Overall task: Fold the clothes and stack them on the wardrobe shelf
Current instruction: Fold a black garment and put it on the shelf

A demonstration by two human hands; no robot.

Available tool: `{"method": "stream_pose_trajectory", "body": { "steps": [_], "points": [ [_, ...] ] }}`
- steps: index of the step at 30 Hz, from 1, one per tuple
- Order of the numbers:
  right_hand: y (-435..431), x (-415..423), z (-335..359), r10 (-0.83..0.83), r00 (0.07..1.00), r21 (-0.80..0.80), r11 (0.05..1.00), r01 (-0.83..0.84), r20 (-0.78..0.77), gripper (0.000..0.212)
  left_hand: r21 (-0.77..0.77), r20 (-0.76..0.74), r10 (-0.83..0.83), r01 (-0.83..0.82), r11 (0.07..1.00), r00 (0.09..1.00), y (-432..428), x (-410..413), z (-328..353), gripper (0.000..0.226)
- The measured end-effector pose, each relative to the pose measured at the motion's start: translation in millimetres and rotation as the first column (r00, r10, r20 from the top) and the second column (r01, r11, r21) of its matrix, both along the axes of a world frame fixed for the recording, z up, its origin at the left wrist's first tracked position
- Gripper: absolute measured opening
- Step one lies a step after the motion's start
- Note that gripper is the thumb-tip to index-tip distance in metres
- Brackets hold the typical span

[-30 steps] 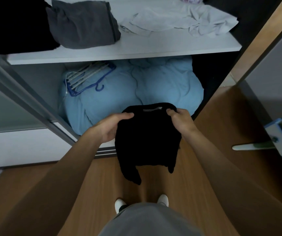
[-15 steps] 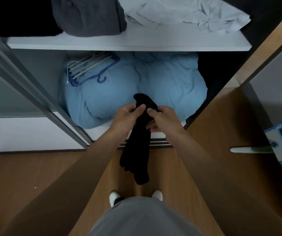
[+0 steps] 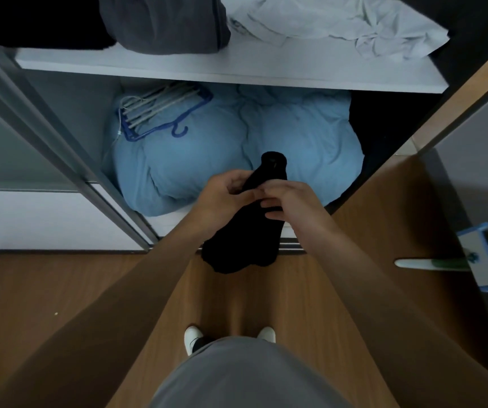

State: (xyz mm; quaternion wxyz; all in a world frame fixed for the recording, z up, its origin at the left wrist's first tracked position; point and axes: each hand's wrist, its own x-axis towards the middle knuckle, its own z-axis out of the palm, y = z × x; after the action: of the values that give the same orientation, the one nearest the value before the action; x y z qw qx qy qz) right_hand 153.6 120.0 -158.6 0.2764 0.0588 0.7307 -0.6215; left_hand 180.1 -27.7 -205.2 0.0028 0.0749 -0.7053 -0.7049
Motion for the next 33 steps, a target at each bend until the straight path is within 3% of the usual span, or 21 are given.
{"method": "stream_pose_trajectory", "body": {
  "steps": [4, 7, 9, 12, 14, 20, 24, 29, 33],
  "points": [
    [8, 3, 7, 0.172, 0.939, 0.182, 0.976, -0.121, -0.297, 0.031, 0.072, -0.016, -0.027, 0.028, 0.997, 1.0, -4, -3, 4, 0.02],
    [15, -5, 12, 0.181, 0.804, 0.316, 0.949, 0.009, -0.567, 0.021, -0.025, -0.013, -0.036, 0.035, 0.999, 0.999, -1, -5, 7, 0.023],
    [22, -15, 17, 0.271, 0.712, 0.36, 0.933, -0.028, -0.648, 0.036, -0.085, -0.036, -0.079, 0.076, 0.993, 0.996, -1, -5, 13, 0.023],
    [22, -28, 19, 0.504, 0.678, 0.43, 0.853, -0.296, -0.535, 0.057, -0.158, -0.115, -0.145, 0.126, 0.979, 0.983, -4, -5, 26, 0.026],
    [18, -32, 18, 0.566, 0.681, 0.479, 0.807, -0.345, -0.464, 0.056, -0.186, -0.142, -0.135, 0.107, 0.977, 0.981, -8, -6, 34, 0.024],
    [-4, -15, 0, 0.531, 0.668, 0.527, 0.816, -0.238, -0.522, 0.036, -0.14, -0.108, -0.066, 0.051, 0.989, 0.992, -23, 1, 40, 0.016],
    [-14, -7, -7, 0.463, 0.692, 0.5, 0.849, -0.169, -0.553, 0.022, -0.113, -0.075, 0.017, -0.025, 0.993, 0.997, -29, 9, 31, 0.024],
    [-15, -8, -3, 0.471, 0.647, 0.449, 0.868, -0.215, -0.6, 0.015, -0.086, -0.075, -0.069, 0.062, 0.994, 0.995, -45, 22, 21, 0.018],
    [-19, -5, 5, 0.395, 0.641, 0.344, 0.915, -0.211, -0.658, 0.013, -0.223, -0.104, -0.142, 0.116, 0.968, 0.984, -59, 30, 9, 0.017]
  ]
}}
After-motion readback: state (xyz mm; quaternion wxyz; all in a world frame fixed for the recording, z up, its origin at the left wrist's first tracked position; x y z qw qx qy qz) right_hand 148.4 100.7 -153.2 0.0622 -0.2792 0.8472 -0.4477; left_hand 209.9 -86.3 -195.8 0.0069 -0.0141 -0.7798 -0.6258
